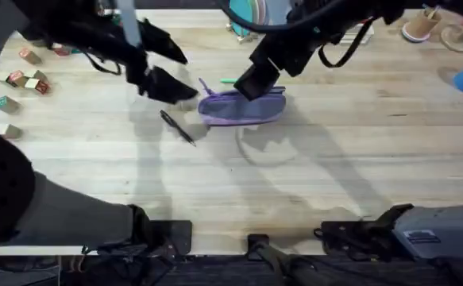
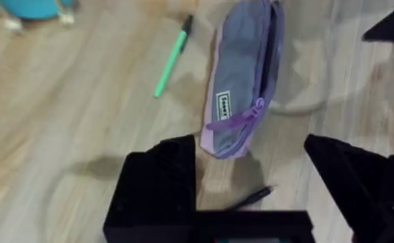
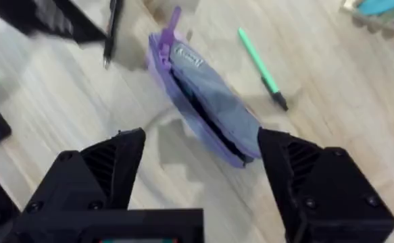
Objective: Unzip the bag, pick up the pens from the table one at a time and place them inside, then zip the bag closed.
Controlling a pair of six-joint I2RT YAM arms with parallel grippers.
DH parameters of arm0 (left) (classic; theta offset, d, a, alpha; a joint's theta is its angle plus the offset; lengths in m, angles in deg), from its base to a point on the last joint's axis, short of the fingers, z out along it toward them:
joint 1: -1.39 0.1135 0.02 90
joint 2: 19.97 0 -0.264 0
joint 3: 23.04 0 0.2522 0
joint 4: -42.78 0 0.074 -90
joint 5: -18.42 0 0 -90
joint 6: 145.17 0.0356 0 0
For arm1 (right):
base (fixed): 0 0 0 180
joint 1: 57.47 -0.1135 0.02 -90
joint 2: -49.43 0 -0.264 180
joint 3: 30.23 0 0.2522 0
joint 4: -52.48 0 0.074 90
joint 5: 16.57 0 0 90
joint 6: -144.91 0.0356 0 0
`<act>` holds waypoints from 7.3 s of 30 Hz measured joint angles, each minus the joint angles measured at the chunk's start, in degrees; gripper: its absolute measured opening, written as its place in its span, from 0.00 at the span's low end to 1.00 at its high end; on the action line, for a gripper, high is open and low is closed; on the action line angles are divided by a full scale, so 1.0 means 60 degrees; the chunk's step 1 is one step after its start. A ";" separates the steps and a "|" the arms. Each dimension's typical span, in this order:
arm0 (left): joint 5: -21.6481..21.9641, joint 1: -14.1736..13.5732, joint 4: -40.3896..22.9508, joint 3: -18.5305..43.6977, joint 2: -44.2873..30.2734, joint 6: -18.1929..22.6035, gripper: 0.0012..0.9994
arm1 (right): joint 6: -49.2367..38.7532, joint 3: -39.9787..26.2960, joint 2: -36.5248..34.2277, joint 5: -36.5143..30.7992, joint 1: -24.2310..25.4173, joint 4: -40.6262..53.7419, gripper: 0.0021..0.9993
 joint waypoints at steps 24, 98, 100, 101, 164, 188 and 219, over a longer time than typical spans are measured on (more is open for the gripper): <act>-0.0292 0.0710 -0.1400 0.1055 0.0000 0.1890 1.00 | -0.1509 -0.0596 -0.0492 -0.0213 -0.0183 0.1086 0.92; -0.0292 0.0710 -0.1371 0.1055 0.0000 0.1922 0.99 | -0.4176 -0.0600 -0.3319 -0.0300 -0.0332 -0.0023 0.03; -0.0292 0.0710 -0.1367 0.1055 0.0000 0.1922 1.00 | -0.4176 -0.0600 -0.3319 -0.0300 -0.0349 -0.0024 0.03; -0.0292 0.0710 -0.1367 0.1055 0.0000 0.1922 0.99 | -0.4176 -0.0600 -0.3319 -0.0300 -0.0350 -0.0026 0.03; -0.0292 0.0710 -0.1360 0.1055 0.0000 0.1922 0.99 | -0.1369 -0.3376 -0.2233 -0.0369 0.1071 -0.0554 1.00; -0.0292 0.0710 -0.1360 0.1055 0.0000 0.1922 1.00 | -0.1123 -0.3376 -0.2252 -0.0300 0.2345 -0.0973 1.00; -0.0292 0.0710 -0.1360 0.1055 0.0000 0.1922 0.99 | -0.1245 -0.3376 -0.3731 -0.0300 0.2097 -0.0771 1.00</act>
